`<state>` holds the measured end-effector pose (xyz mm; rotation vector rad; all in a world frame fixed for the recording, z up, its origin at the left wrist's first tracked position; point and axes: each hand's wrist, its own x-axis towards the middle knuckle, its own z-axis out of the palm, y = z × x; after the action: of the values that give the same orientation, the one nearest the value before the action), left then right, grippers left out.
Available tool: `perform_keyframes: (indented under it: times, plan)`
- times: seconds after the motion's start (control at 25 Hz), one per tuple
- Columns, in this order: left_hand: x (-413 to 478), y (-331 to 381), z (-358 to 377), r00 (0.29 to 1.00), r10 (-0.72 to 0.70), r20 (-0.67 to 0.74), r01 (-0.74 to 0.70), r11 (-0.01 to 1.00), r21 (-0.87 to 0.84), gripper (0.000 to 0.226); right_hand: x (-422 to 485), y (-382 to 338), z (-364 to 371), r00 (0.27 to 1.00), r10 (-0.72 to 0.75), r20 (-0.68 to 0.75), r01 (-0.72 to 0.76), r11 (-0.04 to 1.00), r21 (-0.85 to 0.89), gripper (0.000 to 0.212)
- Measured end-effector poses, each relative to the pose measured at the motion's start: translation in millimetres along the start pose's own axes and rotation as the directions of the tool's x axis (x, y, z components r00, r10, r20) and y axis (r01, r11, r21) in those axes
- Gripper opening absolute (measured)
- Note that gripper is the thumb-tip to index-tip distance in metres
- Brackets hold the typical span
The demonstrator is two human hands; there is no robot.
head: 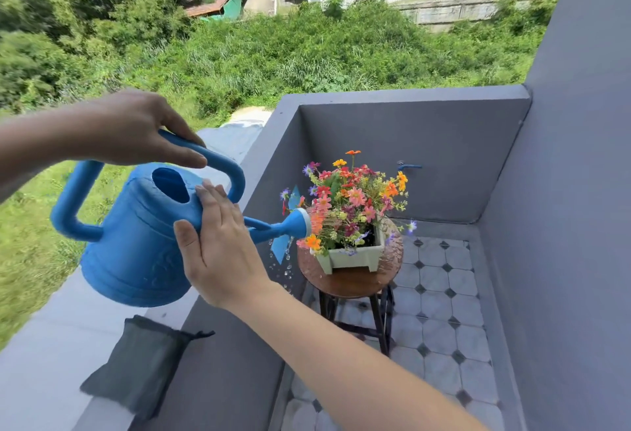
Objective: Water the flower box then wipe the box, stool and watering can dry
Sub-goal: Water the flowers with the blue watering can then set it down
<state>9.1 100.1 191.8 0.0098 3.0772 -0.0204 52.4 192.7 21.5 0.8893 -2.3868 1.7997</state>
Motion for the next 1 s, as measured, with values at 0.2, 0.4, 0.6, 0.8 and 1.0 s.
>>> perform_keyframes:
  times: [0.2,0.4,0.6,0.8,1.0]
  plan:
    - [11.3,12.4,-5.4,1.000,0.018,-0.013,-0.018,0.999,-0.051,0.032,9.7,5.0,-15.8,0.998,-0.004,-0.065,0.000,0.998,-0.067,0.058]
    - [25.9,5.4,-21.3,0.995,0.010,-0.100,-0.016,0.998,-0.061,0.036,40.1,1.2,-30.7,0.999,-0.027,-0.042,0.023,0.994,-0.104,0.058]
    - [29.9,-13.0,-31.8,0.992,-0.026,-0.127,0.021,0.999,-0.040,0.035,64.6,-7.5,-24.1,0.999,-0.024,0.033,0.027,0.996,-0.086,0.058]
    - [24.1,-26.9,-24.1,0.995,-0.053,-0.082,0.053,0.999,-0.002,0.034,62.5,-5.4,-7.3,0.994,-0.017,0.111,0.026,0.996,-0.081,0.059]
    - [18.3,-20.7,-14.4,0.998,-0.034,-0.051,0.034,0.999,-0.003,0.031,40.4,-2.1,-1.6,0.998,-0.033,0.061,0.037,0.997,-0.060,0.058]
